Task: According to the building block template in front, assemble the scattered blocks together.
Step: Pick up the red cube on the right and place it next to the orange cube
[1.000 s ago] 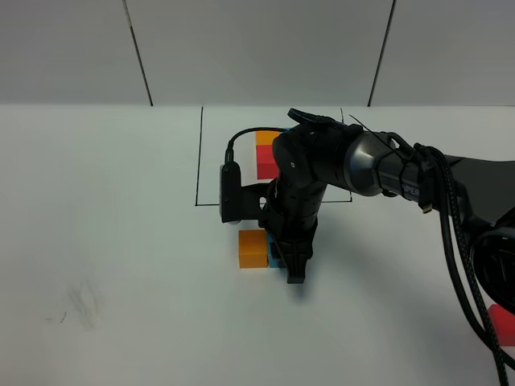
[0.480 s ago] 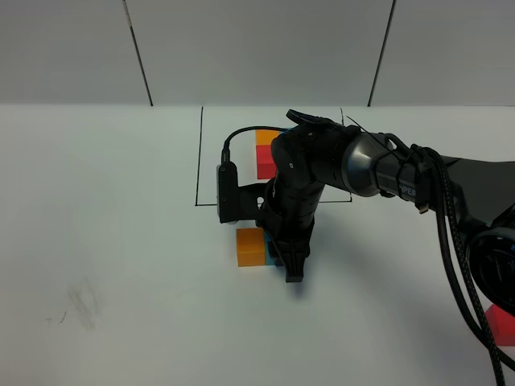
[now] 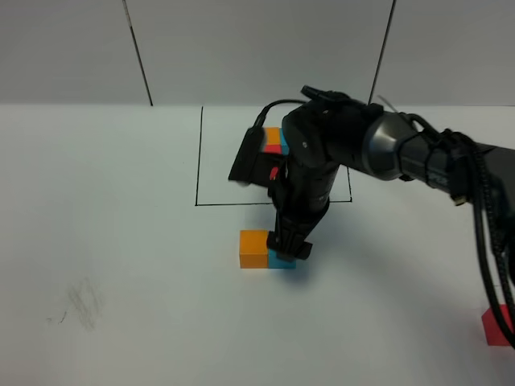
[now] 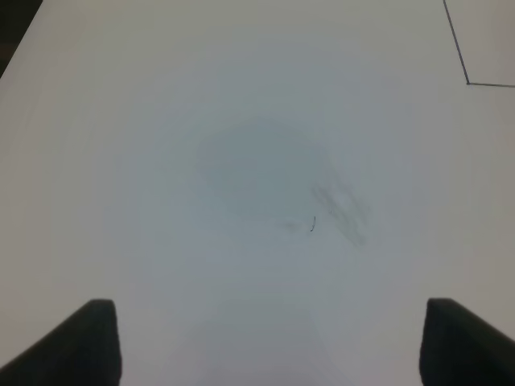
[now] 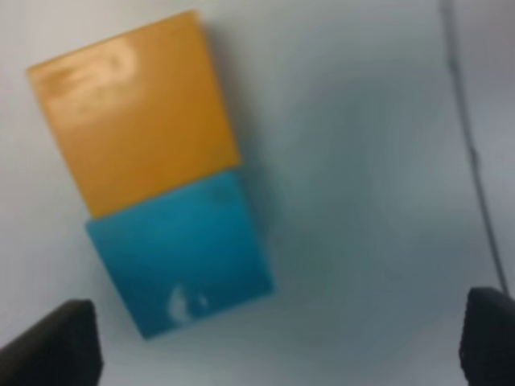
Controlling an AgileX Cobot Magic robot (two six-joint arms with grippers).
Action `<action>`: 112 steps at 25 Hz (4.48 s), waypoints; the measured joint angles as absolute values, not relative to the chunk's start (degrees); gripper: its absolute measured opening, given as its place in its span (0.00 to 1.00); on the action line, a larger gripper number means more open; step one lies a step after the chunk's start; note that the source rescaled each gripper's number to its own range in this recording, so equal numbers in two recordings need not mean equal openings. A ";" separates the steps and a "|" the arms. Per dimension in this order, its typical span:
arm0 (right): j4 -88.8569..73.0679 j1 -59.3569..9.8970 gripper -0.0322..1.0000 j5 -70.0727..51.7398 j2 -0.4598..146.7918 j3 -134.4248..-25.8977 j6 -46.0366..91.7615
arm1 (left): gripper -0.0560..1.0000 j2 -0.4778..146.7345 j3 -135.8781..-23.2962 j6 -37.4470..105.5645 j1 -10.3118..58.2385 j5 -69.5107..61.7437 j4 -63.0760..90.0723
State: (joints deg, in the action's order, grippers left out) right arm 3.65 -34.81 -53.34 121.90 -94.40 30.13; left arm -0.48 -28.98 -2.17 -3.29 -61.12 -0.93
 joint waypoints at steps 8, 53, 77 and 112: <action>8.20 -27.56 0.98 -48.49 104.23 -74.20 -0.52 | 0.66 -0.48 -28.98 -2.17 -3.29 -61.12 -0.93; 8.92 -5.11 0.88 -28.68 95.17 -38.19 -10.84 | 0.66 -0.48 -28.98 -2.12 -3.29 -61.12 -0.93; 7.19 -5.05 0.03 -35.70 83.26 -38.19 -12.16 | 0.66 -0.48 -28.98 -2.12 -3.29 -61.12 -0.93; 8.07 -55.14 0.03 -43.21 109.56 -68.05 -60.02 | 0.66 -0.48 -28.98 -2.12 -3.29 -61.12 -0.93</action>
